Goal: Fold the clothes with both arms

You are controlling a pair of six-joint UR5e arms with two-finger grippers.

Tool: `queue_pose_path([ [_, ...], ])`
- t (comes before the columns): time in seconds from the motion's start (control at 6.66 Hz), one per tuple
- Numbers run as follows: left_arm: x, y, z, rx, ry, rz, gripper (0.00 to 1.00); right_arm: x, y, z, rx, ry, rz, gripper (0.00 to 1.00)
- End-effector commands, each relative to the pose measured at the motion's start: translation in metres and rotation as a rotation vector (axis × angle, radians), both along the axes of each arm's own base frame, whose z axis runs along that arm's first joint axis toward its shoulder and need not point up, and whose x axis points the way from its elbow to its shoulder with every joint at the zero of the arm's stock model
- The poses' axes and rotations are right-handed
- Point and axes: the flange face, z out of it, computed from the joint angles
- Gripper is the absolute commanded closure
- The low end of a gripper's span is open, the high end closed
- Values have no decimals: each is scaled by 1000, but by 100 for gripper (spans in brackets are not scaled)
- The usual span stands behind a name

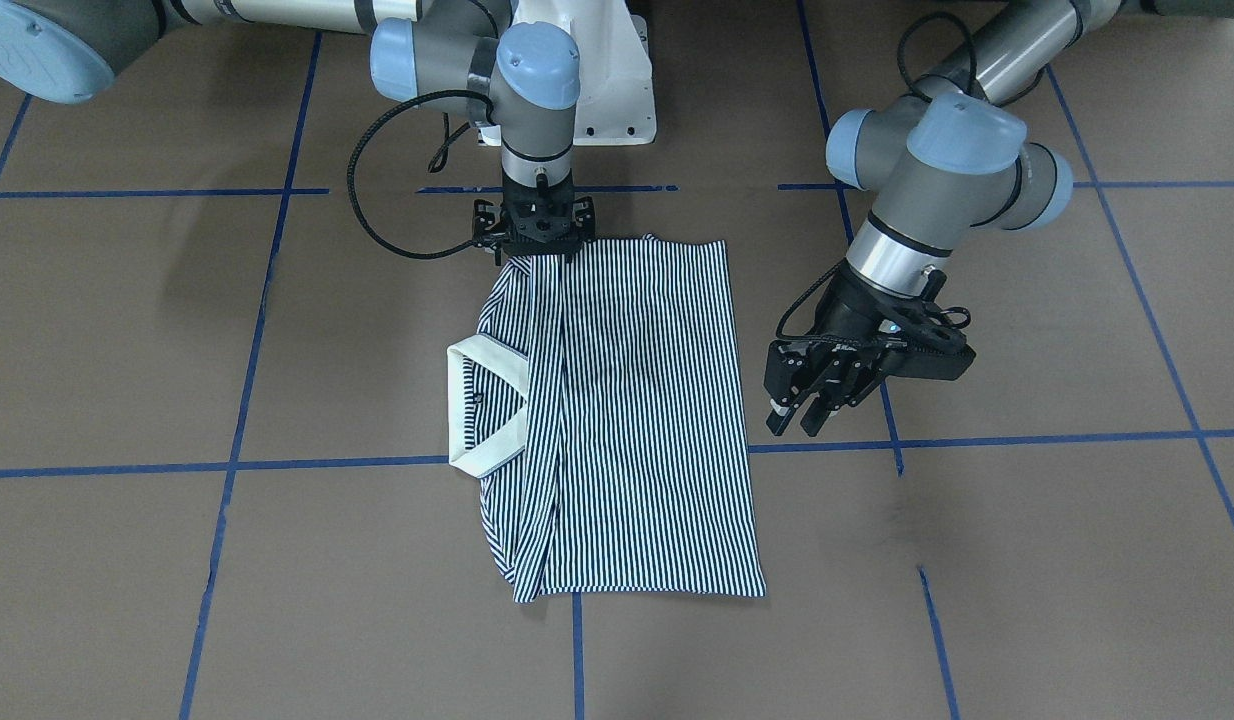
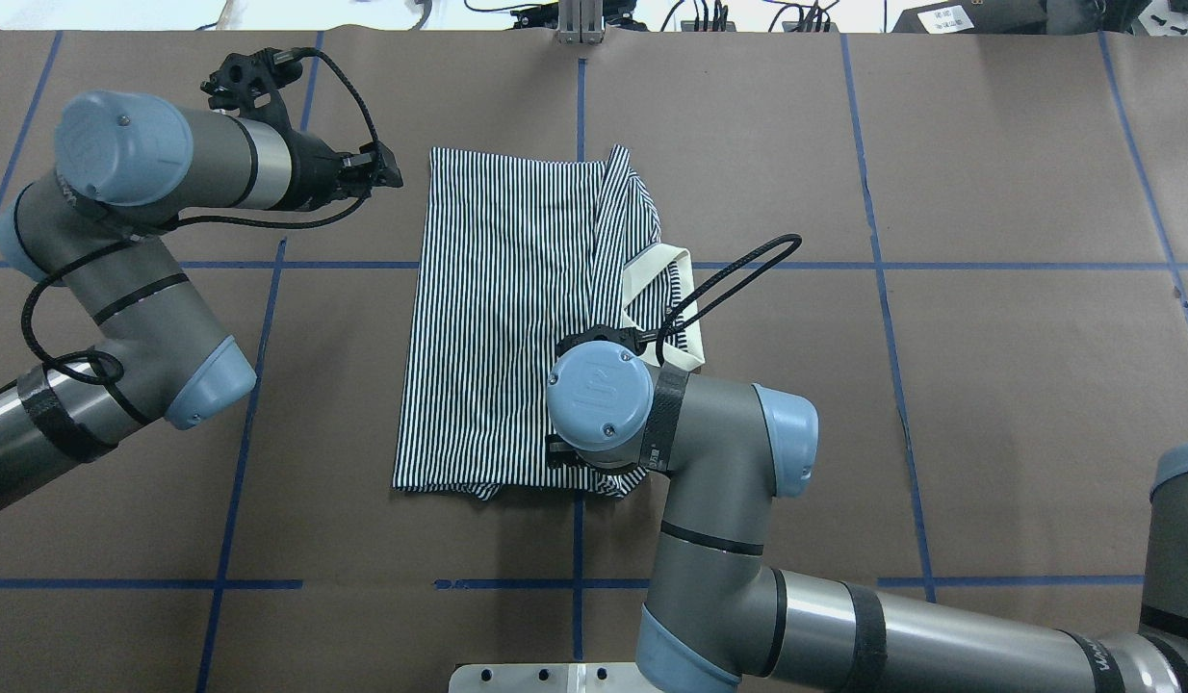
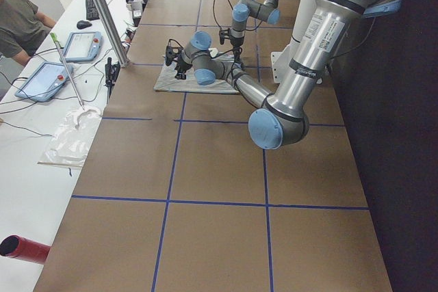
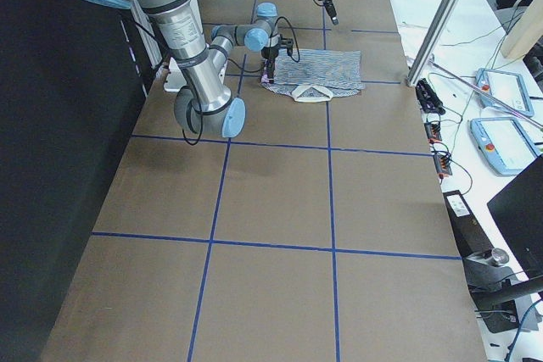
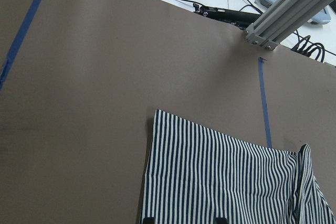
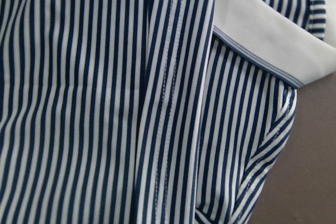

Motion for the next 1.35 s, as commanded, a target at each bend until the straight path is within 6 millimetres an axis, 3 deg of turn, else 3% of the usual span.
queue_pose_path([
  [0.0,3,2,0,-19,11,-3,50,0,-1,17,26,59,-59,0],
  [0.15,3,3,-2,-17,15,-2,50,8,-6,25,36,85,-77,0],
  [0.3,3,4,-3,-15,16,-1,50,34,-11,49,41,101,-78,0],
  [0.45,3,4,-3,-19,18,-2,50,76,-16,68,88,104,-113,0],
  [0.6,3,4,-3,-36,31,-11,50,90,-27,79,99,119,-116,0],
  [0.75,5,5,-4,-40,35,-10,50,93,-34,71,97,111,-106,0],
  [1.05,5,5,-3,-41,34,-10,50,84,-60,17,120,47,-62,0],
  [1.2,5,6,-3,-42,34,-8,50,60,-73,-8,116,36,-50,0],
])
